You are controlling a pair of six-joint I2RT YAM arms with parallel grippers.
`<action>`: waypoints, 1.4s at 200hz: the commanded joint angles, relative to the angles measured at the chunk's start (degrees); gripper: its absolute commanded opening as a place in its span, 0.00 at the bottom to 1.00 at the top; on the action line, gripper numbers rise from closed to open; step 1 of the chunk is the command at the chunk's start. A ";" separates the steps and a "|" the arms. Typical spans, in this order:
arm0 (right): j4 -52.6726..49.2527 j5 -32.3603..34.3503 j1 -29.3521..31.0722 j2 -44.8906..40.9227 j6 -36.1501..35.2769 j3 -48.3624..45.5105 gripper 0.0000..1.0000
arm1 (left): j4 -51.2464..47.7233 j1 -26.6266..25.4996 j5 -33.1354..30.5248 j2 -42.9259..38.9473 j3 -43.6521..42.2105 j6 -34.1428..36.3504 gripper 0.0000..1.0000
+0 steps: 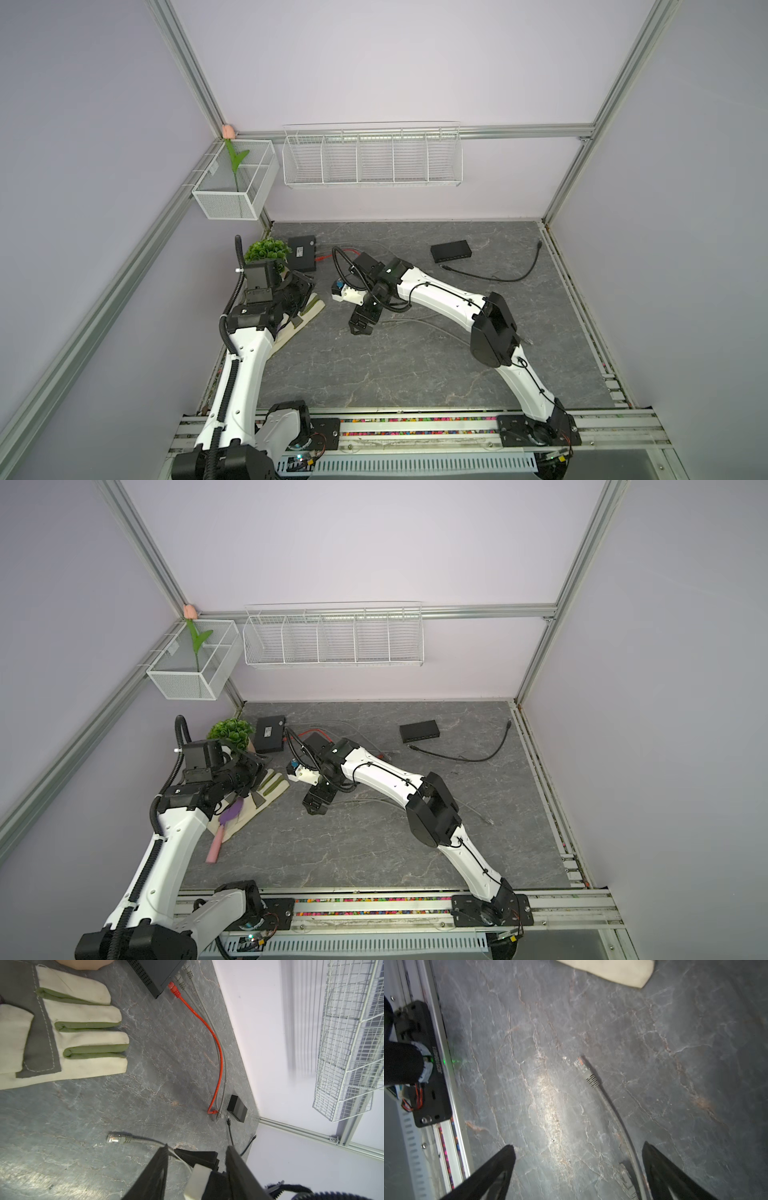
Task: Insert the plug into the switch port
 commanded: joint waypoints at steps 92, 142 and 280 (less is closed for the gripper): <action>-0.45 8.09 1.10 12.01 -4.91 8.52 0.58 | -5.74 0.42 0.01 -2.32 -0.15 2.42 0.43; -0.78 9.45 1.89 12.21 -5.69 6.56 0.29 | -4.98 0.45 0.31 -1.95 0.03 2.41 0.42; 4.16 15.34 -1.48 0.04 -3.27 -17.29 0.08 | -1.95 0.47 0.52 -1.31 -0.86 0.91 0.40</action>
